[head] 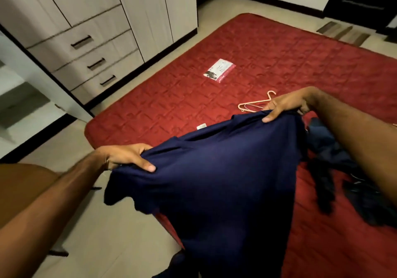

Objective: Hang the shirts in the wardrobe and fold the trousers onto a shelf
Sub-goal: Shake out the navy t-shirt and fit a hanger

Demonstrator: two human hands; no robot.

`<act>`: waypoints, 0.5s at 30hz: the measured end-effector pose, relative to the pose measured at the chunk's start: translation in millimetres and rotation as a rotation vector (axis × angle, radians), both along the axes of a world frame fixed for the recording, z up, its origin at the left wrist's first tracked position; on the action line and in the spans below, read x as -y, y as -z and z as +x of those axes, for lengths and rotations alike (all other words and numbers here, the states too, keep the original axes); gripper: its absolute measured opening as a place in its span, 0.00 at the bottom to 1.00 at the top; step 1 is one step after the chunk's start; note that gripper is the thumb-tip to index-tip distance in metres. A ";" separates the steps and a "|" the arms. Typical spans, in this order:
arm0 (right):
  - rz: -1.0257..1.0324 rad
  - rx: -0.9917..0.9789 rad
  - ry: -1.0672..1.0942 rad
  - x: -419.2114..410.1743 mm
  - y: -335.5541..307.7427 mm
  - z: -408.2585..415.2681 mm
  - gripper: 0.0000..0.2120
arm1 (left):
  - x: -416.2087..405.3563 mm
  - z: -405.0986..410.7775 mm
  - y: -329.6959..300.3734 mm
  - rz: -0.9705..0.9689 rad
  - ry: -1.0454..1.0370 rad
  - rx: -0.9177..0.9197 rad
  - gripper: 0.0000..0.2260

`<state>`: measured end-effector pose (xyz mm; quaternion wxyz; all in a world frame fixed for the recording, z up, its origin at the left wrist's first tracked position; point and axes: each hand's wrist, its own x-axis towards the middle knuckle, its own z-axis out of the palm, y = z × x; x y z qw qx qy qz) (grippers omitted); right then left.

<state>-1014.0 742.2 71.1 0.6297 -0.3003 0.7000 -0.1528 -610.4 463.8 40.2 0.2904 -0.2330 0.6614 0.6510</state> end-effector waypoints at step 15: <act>-0.149 -0.586 0.052 199.7 371.2 -117.9 0.04 | 200.5 -141.2 356.2 -0.836 -0.132 -0.213 0.09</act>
